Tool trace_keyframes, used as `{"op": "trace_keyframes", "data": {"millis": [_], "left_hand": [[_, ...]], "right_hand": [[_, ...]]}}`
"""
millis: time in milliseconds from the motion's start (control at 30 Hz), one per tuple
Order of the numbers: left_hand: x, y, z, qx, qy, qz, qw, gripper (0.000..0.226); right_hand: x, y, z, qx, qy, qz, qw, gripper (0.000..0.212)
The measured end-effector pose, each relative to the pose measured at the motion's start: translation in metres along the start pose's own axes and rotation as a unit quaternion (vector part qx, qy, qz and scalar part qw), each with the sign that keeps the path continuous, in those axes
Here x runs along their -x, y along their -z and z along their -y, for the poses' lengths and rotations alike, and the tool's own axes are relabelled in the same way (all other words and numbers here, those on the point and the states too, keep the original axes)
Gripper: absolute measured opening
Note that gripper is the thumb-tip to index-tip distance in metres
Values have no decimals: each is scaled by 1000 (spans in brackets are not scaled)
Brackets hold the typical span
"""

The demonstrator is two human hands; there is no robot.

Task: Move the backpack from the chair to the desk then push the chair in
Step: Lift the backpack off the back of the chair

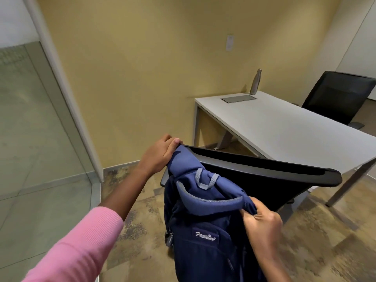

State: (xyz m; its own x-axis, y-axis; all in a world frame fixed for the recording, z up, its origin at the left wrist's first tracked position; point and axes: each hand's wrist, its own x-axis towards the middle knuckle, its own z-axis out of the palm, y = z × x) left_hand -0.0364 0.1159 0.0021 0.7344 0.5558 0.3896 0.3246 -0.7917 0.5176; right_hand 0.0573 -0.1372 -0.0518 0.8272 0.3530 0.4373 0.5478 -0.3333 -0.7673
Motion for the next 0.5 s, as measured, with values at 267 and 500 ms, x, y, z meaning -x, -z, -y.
{"op": "trace_keyframes", "data": {"millis": [267,500], "left_hand": [[68,-12,17,234,212,30,948,66],[143,-31,30,376,201,-170,888,77]], "right_hand": [[-2,-1,23,-103,9,40,994,25],[-9,-16,58,-183,21,66,981,24]]}}
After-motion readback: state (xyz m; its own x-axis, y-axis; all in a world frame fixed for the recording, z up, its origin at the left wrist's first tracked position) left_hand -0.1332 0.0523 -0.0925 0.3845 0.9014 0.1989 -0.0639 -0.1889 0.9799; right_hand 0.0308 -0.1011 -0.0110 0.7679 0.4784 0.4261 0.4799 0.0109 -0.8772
